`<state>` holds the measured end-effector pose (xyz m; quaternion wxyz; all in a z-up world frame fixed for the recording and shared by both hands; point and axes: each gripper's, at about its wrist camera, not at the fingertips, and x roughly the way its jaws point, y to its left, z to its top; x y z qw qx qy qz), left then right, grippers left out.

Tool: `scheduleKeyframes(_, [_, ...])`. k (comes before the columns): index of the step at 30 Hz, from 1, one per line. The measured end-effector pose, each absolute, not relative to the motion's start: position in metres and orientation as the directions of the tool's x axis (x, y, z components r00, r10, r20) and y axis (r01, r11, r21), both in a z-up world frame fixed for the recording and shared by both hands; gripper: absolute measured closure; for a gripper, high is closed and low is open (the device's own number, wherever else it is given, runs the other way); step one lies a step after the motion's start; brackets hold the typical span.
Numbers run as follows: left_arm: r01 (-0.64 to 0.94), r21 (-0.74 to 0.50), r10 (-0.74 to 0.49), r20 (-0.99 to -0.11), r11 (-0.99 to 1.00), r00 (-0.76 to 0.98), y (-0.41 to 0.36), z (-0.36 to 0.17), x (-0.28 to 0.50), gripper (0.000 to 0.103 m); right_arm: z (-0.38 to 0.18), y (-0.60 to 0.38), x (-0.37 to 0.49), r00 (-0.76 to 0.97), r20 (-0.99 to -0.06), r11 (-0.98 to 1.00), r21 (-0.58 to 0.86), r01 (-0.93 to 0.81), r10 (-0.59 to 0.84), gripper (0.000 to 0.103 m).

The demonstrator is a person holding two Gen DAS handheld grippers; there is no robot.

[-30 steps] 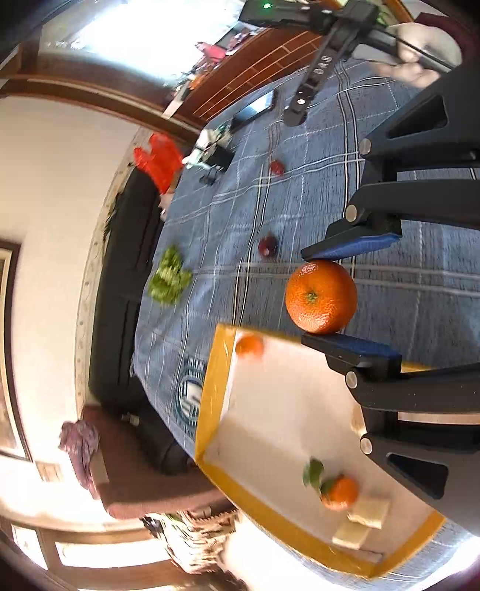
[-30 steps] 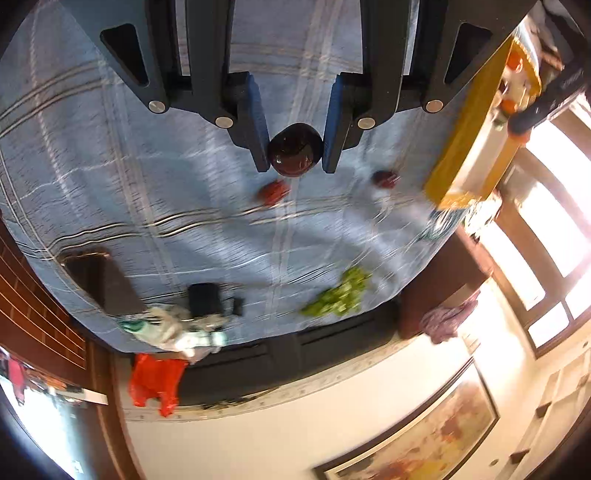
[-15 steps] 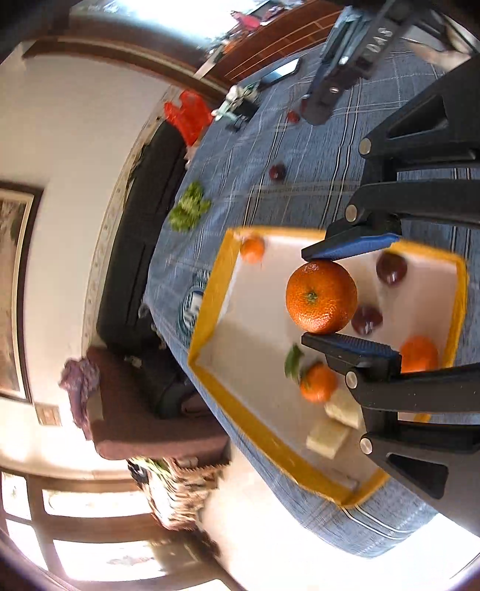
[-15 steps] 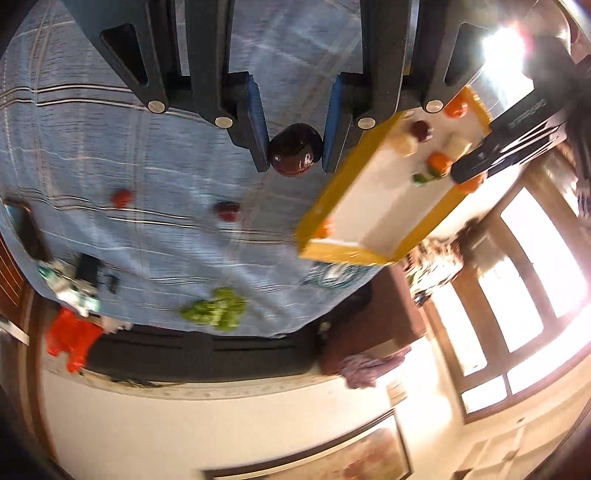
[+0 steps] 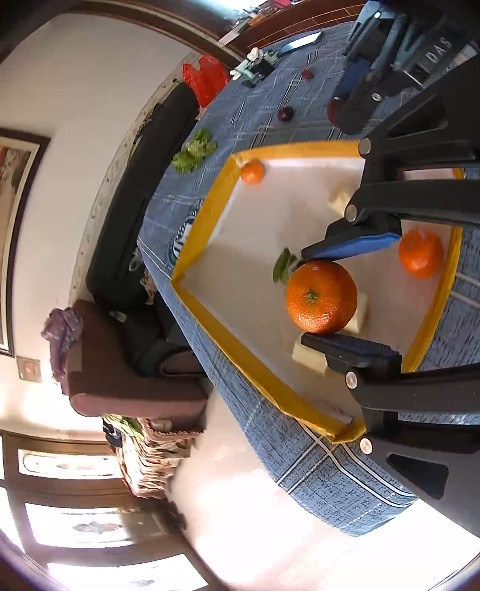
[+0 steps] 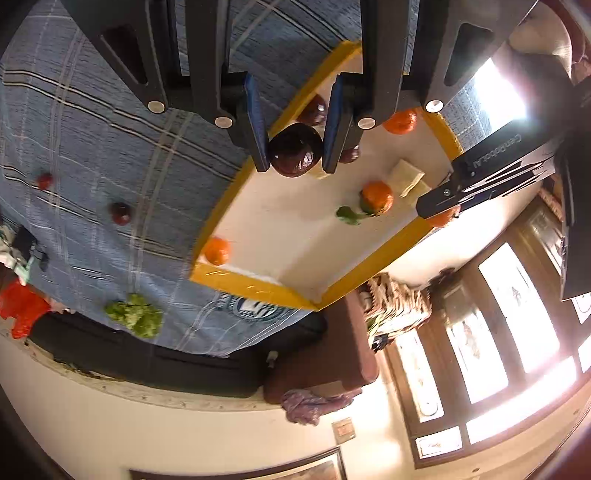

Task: Organize fruits
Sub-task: 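Carry both fruits into the yellow tray and open both grippers, then move both tools back toward the last plum and red date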

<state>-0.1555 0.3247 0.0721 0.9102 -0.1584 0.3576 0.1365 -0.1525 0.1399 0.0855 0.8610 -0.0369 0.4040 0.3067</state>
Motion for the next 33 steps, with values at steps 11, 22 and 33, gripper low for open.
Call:
scheduleKeyframes(11, [-0.358,-0.191,0.11,-0.732,0.914,0.673,0.329,0.052,-0.134,0.065,0.044,0.186,-0.154,0.366,-0.792,0.751,0.169,-0.638,0.488,0.07])
scheduleKeyframes(22, [-0.369,-0.165,0.16,-0.691,0.915,0.705,0.324,0.076,-0.141,0.042,0.036,0.192,-0.156,0.356,-0.78,0.728,0.178,-0.662,0.515,0.068])
scheduleKeyframes(33, [-0.341,-0.142,0.17,-0.655,0.929,0.736,0.298,0.108,-0.155,0.029,0.065,0.161,-0.169,0.416,-0.719,0.744,0.208,-0.635,0.557,0.055])
